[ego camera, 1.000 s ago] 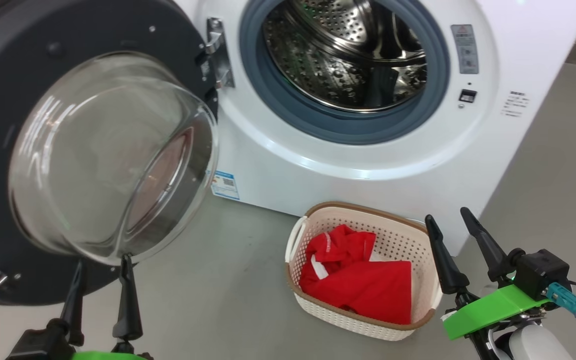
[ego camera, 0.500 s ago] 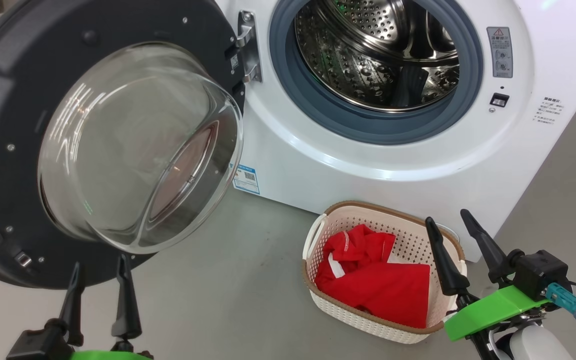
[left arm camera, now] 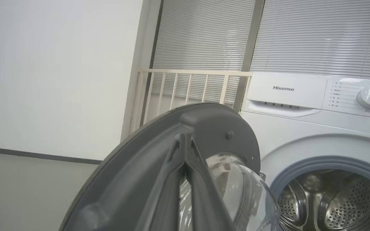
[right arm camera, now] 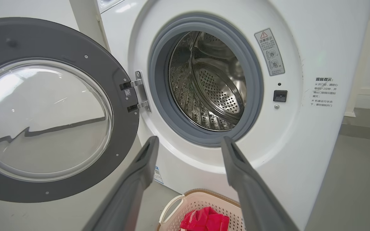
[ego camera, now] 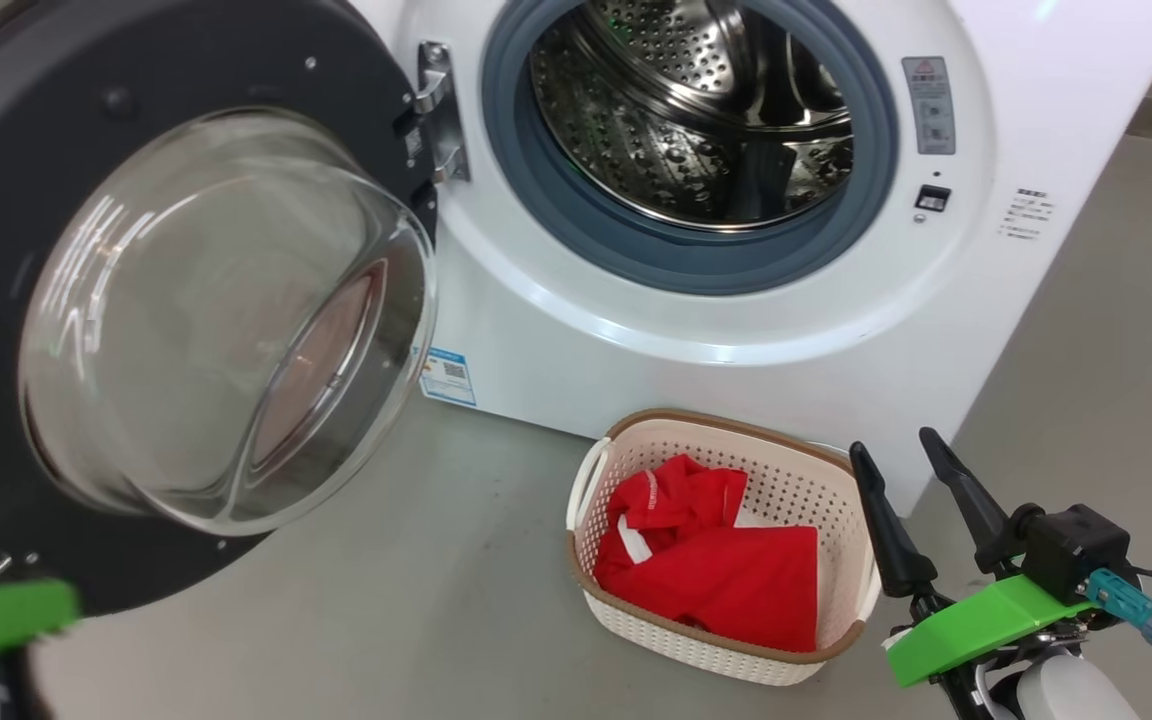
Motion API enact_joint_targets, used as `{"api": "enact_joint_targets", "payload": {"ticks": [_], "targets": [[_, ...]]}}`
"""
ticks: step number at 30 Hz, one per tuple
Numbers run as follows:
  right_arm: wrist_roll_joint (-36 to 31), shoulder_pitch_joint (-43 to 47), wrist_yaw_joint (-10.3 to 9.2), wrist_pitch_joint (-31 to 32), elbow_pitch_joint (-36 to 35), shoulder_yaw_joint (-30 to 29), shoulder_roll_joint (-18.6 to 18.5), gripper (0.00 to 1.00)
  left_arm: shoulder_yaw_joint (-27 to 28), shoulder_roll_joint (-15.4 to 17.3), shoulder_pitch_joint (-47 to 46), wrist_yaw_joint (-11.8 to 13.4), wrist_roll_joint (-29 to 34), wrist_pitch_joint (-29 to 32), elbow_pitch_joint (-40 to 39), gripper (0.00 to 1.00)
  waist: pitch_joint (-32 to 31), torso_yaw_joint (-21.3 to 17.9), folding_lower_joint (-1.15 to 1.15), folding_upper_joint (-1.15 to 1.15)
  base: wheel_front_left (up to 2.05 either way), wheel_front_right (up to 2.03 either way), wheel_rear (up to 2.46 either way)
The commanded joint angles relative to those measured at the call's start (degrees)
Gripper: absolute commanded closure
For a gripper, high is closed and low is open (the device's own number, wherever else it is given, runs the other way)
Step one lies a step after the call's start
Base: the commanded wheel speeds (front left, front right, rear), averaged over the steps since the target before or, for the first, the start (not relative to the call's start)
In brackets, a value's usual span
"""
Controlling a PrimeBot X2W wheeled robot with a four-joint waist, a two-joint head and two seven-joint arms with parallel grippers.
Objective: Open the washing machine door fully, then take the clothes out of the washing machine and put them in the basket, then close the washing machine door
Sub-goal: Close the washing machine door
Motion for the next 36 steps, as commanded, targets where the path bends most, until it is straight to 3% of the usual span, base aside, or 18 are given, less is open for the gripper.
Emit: {"api": "enact_joint_targets", "payload": {"ticks": [1,6,10,16,18,22,27,36], "targets": [[-0.20,-1.08,0.37,-0.37,-0.94,1.35,-0.69,0.00,4.53,3.46,-4.42,0.50,-1.75,0.18,-1.81,1.00,-0.01,-1.38,0.00,0.00,0.00,0.00,0.00],[-0.27,-1.32,0.37,-0.37,-0.58,0.97,-1.15,0.00,9.94,8.21,-10.57,0.45,-5.55,0.54,0.50,1.00,0.77,-2.68,0.00,0.00,0.00,0.00,0.00],[-0.35,-2.26,0.37,-0.37,-0.20,1.14,-1.32,0.00,14.33,11.60,-15.93,-0.15,-11.05,2.85,8.74,1.00,2.00,-3.33,0.00,0.00,0.00,0.00,0.00],[0.27,-3.50,0.37,-0.37,0.55,1.57,-1.79,0.00,20.02,15.25,-22.41,0.39,-21.98,14.36,24.30,1.00,3.83,-4.25,0.00,0.00,0.00,0.00,0.00],[0.42,-3.66,0.37,-0.37,0.66,1.60,-1.88,0.00,21.01,15.65,-23.40,0.20,-23.99,16.16,26.22,1.00,4.12,-4.38,0.00,0.00,0.00,0.00,0.00],[1.04,-4.09,0.37,-0.37,1.17,2.03,-2.02,0.00,23.95,17.32,-26.60,-0.67,-31.76,25.58,33.21,1.00,4.81,-4.97,0.00,0.00,0.00,0.00,0.00],[1.28,-4.29,0.37,-0.37,1.57,2.41,-2.09,0.00,25.88,18.07,-26.75,0.19,-37.12,34.40,35.36,1.00,4.88,-5.63,0.00,0.00,0.00,0.00,0.00],[1.66,-3.87,0.37,-0.37,1.86,2.10,-2.60,0.00,25.82,17.38,-23.18,0.45,-41.22,44.76,31.39,1.00,4.27,-5.88,0.00,0.00,0.00,0.00,0.00]]}}
